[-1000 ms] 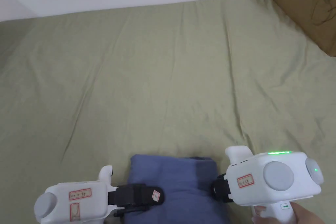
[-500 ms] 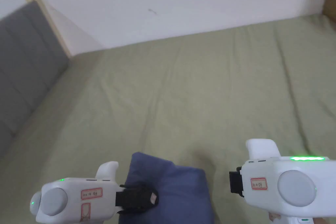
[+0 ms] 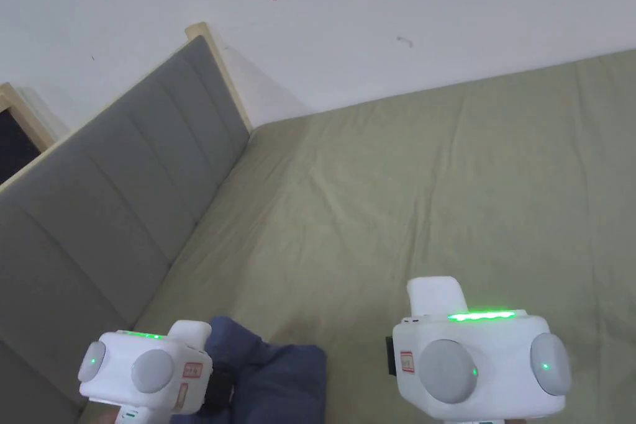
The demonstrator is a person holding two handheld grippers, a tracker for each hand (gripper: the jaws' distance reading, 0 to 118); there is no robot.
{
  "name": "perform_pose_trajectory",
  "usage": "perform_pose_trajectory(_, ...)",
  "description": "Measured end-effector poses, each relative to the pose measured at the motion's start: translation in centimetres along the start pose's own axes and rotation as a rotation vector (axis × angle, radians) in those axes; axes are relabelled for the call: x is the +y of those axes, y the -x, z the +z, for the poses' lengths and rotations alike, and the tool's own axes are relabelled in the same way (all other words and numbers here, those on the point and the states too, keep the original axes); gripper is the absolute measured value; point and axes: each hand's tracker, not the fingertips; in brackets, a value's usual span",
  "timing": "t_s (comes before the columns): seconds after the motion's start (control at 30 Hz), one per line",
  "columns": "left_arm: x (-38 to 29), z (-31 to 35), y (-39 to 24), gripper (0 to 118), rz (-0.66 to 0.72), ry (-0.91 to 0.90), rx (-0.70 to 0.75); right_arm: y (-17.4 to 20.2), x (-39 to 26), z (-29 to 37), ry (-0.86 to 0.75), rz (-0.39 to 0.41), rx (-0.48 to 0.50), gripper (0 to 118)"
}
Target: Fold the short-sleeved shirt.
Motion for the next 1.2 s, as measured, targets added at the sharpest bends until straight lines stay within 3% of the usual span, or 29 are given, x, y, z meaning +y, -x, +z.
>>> perform_pose_trajectory(0.03,0.0,-0.1,0.1,82,-0.028,-0.002,0.068,0.0,0.0,-0.2,0.006,0.004,-0.002,1)
perform_pose_trajectory(0.07,0.0,-0.1,0.2,103,-0.038,-0.005,0.116,0.1,-0.1,-0.4,0.011,0.006,-0.003,1)
perform_pose_trajectory(0.1,0.1,0.0,0.4,116,-0.028,-0.017,0.160,0.1,-0.2,-0.6,0.019,0.009,-0.006,1)
perform_pose_trajectory(0.3,-0.7,2.9,0.7,118,-0.011,-0.074,0.176,-0.7,-0.7,-0.5,0.015,0.013,-0.038,1)
perform_pose_trajectory(0.37,-0.9,4.6,-0.5,103,-0.007,-0.102,0.163,-1.1,-0.8,-0.1,0.002,0.013,-0.046,1)
perform_pose_trajectory(0.4,-1.1,5.2,-1.5,80,-0.003,-0.139,0.107,-1.4,-0.8,0.3,-0.011,0.016,-0.049,1)
perform_pose_trajectory(0.43,-1.2,6.2,-2.6,33,0.015,-0.167,0.067,-1.7,-0.9,0.8,-0.024,0.018,-0.045,1)
perform_pose_trajectory(0.47,-1.2,6.9,-3.9,3,0.038,-0.190,0.030,-2.1,-0.9,1.2,-0.035,0.024,-0.038,1)
perform_pose_trajectory(0.57,-1.4,9.4,-9.2,1,0.061,-0.271,-0.008,-3.7,-1.2,3.4,-0.082,0.084,-0.006,1)
perform_pose_trajectory(0.63,-1.3,11.2,-13.0,1,0.081,-0.362,-0.078,-5.6,-1.4,5.5,-0.144,0.075,-0.006,1)
perform_pose_trajectory(0.73,-0.8,14.7,-19.3,1,0.082,-0.521,-0.157,-9.5,-1.3,9.6,-0.226,0.037,-0.039,1)
perform_pose_trajectory(0.9,-0.6,21.6,-27.3,1,0.160,-0.779,-0.280,-15.7,-0.4,19.4,-0.410,0.098,-0.155,1)
perform_pose_trajectory(1.1,-0.9,28.8,-33.6,1,0.136,-1.075,-0.156,-19.0,0.6,30.8,-0.734,0.134,-0.255,1)
perform_pose_trajectory(1.2,-1.6,30.9,-34.9,1,0.180,-1.153,-0.131,-20.0,0.3,33.4,-0.834,0.195,-0.328,1)
